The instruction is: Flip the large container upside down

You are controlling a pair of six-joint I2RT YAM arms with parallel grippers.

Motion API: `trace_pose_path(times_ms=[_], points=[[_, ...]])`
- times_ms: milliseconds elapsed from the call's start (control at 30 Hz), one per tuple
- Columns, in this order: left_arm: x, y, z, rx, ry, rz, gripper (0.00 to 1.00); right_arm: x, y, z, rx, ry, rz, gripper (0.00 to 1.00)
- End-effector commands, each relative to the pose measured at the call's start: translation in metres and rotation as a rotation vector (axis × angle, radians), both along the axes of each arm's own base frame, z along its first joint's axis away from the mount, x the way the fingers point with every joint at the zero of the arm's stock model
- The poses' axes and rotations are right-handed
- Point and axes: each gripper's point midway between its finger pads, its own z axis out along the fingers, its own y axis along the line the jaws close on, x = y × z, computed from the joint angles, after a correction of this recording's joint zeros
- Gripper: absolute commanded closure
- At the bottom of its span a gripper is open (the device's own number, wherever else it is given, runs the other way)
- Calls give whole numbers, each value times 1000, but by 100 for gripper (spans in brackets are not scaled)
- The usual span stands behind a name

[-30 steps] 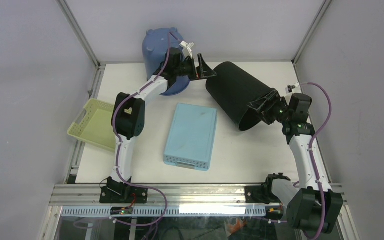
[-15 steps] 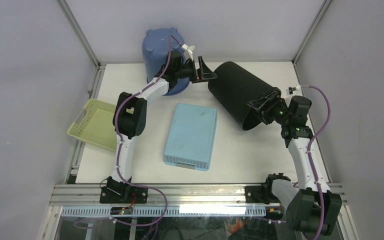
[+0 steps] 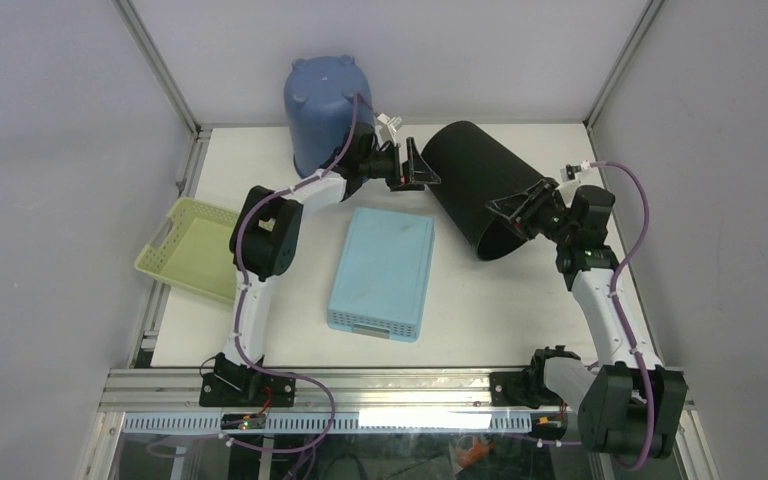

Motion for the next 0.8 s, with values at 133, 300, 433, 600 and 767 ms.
trace_pose_path(times_ms=[133,300,433,600,767], points=[[-27,11,83,-63,-193,-34,1,11,0,-5,-31,-47,17,51],[-32,17,96,-43,-220,-18,1,22,-8,-3,-75,-83,-55,49],[-31,23,106,-26,-245,7,1,27,-6,1,-79,-122,-64,70],[-15,47,125,-1,-262,66,1,23,4,-1,-98,-141,34,100],[-6,75,138,35,-289,103,1,2,25,-1,-74,-174,310,100]])
